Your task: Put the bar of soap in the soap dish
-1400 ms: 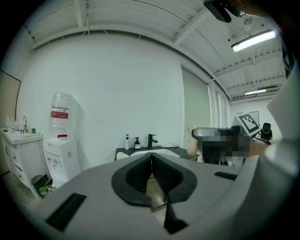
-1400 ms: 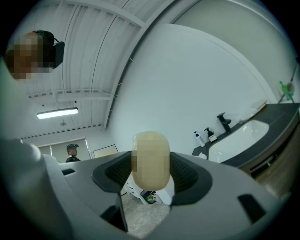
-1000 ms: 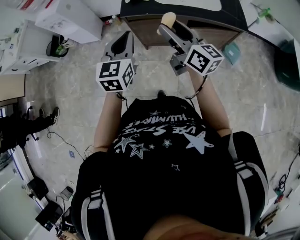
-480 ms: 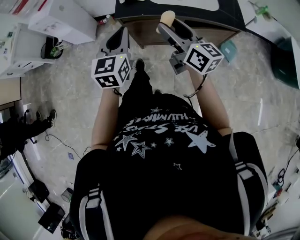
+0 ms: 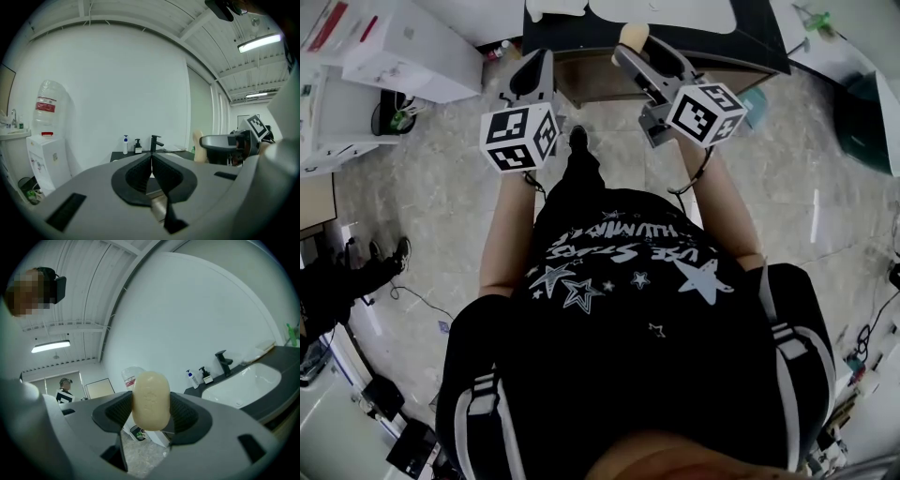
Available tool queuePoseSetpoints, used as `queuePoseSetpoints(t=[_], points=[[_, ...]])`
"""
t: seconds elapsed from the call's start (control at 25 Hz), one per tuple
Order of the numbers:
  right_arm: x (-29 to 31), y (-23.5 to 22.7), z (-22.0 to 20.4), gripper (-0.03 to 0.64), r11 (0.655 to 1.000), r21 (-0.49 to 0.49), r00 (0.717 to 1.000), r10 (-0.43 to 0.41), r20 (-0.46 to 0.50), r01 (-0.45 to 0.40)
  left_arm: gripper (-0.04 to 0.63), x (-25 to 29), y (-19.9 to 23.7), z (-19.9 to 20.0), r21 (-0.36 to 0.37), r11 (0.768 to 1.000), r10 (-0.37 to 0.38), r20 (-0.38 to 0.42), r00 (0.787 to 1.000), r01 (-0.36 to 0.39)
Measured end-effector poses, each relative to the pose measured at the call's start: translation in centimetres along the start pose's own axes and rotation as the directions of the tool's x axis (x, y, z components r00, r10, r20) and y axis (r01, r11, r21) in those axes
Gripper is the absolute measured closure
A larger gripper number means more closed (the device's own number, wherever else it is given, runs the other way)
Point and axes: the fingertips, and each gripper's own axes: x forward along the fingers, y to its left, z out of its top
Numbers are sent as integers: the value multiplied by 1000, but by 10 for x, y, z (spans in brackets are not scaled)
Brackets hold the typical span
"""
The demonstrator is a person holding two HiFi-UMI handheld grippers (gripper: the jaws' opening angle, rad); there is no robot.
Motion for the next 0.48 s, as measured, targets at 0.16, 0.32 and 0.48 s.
queuePoseSetpoints(t=[0.16,0.32,0.48], points=[[15,-13,-4,353,1000,-6,1000,-9,-15,9,583,20,12,-6,-13,1000,-5,-5,1000,5],[48,-30,3,353,1000,-9,999,-24,-26,24,583,51,36,-2,-36,999,-18,-5,1000,17],[84,-44,12,353,999,-9,999,-41,-29,41,583,79,62,4,-42,999,-29,-12,1000,29]])
